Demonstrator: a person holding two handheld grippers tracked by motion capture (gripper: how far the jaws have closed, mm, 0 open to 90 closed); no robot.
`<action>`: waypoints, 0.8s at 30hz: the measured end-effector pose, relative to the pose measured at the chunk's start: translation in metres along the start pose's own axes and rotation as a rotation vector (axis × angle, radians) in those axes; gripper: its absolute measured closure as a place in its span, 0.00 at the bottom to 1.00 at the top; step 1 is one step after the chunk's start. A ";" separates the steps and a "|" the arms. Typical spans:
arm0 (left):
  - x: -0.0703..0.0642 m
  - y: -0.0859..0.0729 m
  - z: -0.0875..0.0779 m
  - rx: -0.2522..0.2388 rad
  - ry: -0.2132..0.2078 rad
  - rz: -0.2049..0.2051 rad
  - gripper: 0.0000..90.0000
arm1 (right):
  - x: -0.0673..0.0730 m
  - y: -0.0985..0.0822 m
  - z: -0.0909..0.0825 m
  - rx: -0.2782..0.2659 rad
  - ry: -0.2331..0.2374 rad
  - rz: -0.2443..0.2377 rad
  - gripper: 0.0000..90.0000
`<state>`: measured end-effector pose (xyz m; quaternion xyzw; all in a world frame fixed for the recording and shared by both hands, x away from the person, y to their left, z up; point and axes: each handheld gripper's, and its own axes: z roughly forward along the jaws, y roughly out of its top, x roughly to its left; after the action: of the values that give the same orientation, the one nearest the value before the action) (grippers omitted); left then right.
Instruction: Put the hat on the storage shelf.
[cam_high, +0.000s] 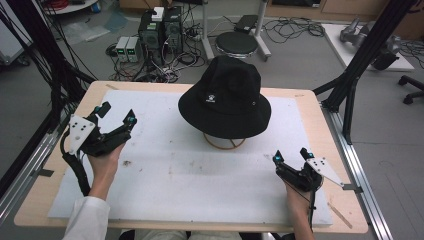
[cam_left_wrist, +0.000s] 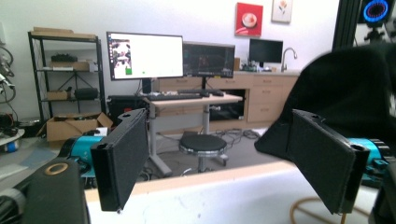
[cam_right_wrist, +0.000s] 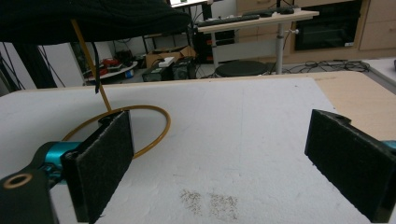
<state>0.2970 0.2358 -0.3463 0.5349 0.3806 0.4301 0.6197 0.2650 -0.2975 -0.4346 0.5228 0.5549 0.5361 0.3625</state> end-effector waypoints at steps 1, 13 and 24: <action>0.001 -0.003 -0.002 0.006 0.002 -0.001 0.24 | 0.000 0.000 0.000 -0.002 0.002 -0.004 0.08; 0.016 -0.033 -0.015 0.062 0.044 -0.026 0.23 | 0.000 0.000 0.000 -0.001 0.002 -0.002 0.08; 0.027 -0.056 -0.031 0.099 0.086 -0.043 0.24 | 0.000 -0.001 0.000 0.005 0.002 -0.005 0.08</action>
<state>0.2846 0.2685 -0.4063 0.5377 0.4392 0.4200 0.5845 0.2652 -0.2970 -0.4351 0.5217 0.5579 0.5342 0.3622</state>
